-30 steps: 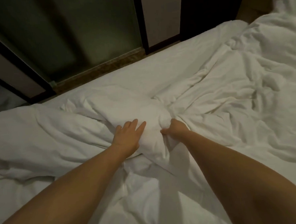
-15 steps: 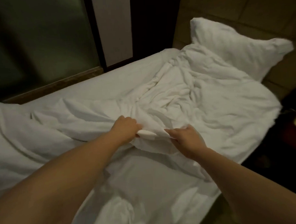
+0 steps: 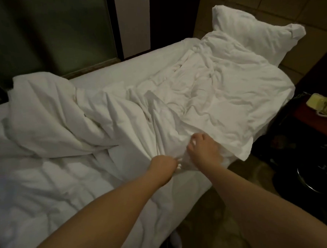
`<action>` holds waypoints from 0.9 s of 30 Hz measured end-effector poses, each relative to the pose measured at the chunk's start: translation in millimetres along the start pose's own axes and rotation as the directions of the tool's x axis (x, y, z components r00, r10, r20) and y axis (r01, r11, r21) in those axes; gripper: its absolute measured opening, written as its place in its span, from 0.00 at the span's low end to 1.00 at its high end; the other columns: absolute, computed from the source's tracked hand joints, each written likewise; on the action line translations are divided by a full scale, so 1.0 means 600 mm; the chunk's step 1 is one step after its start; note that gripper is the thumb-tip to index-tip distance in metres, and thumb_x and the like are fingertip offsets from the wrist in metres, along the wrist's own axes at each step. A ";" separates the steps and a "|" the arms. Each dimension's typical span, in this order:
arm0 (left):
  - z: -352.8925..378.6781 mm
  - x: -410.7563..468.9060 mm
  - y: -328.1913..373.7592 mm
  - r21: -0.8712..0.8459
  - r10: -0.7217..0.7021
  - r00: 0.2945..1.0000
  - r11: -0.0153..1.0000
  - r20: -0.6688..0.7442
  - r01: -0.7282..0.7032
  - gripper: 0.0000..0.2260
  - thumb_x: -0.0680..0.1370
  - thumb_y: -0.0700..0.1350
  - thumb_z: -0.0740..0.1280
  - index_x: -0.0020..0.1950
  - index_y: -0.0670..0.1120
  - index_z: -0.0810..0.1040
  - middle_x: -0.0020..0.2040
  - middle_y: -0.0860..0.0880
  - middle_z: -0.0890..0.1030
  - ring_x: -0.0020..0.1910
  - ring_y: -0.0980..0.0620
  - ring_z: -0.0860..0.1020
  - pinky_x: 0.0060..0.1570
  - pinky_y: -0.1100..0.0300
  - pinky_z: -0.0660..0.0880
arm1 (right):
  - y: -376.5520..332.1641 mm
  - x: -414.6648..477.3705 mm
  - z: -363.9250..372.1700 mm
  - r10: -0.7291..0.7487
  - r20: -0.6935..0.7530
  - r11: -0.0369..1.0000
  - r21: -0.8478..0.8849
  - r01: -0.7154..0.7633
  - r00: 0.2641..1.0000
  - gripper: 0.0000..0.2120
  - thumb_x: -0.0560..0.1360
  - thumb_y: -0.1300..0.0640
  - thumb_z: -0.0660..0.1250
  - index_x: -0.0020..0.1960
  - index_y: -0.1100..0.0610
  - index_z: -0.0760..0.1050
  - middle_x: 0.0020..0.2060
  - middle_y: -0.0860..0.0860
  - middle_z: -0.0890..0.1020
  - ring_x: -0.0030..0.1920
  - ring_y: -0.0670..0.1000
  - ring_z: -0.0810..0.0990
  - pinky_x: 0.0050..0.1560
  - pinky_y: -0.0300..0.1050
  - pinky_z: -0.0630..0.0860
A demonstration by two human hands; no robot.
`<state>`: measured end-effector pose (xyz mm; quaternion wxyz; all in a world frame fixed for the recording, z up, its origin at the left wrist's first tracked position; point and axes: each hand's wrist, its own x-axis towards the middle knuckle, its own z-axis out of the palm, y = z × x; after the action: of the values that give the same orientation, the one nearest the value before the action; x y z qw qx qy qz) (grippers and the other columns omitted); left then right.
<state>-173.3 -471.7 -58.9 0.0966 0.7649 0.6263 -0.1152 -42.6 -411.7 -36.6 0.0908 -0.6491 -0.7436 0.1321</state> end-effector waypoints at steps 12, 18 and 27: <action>0.016 -0.002 -0.051 0.048 0.041 0.999 0.998 -0.004 -0.041 0.15 0.81 0.44 0.57 0.67 0.48 0.70 0.65 0.45 0.71 0.59 0.42 0.72 0.52 0.52 0.68 | -0.033 0.088 0.059 -0.037 0.510 0.966 0.237 -0.099 0.859 0.30 0.76 0.47 0.66 0.74 0.58 0.62 0.71 0.56 0.69 0.70 0.58 0.67 0.67 0.50 0.64; -0.005 0.048 -0.084 0.045 0.137 0.970 0.990 -0.201 -0.131 0.07 0.73 0.45 0.70 0.45 0.42 0.77 0.42 0.43 0.79 0.39 0.41 0.78 0.34 0.56 0.68 | -0.050 0.165 -0.005 -0.121 0.191 0.942 0.330 0.053 0.974 0.16 0.77 0.54 0.60 0.63 0.52 0.73 0.59 0.55 0.79 0.61 0.59 0.75 0.60 0.52 0.71; 0.118 0.044 -0.042 -0.072 -0.104 0.952 0.989 0.289 0.130 0.23 0.80 0.58 0.57 0.71 0.48 0.66 0.63 0.43 0.74 0.59 0.43 0.74 0.54 0.54 0.71 | -0.055 0.224 -0.020 -0.108 0.155 0.969 0.239 0.069 0.982 0.16 0.79 0.51 0.60 0.65 0.51 0.72 0.62 0.54 0.77 0.63 0.58 0.74 0.61 0.51 0.68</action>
<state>-197.1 -462.5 -134.3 0.2129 0.6969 0.6547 -0.2009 -89.2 -281.6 -19.9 0.1094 -0.5866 -0.7564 0.2681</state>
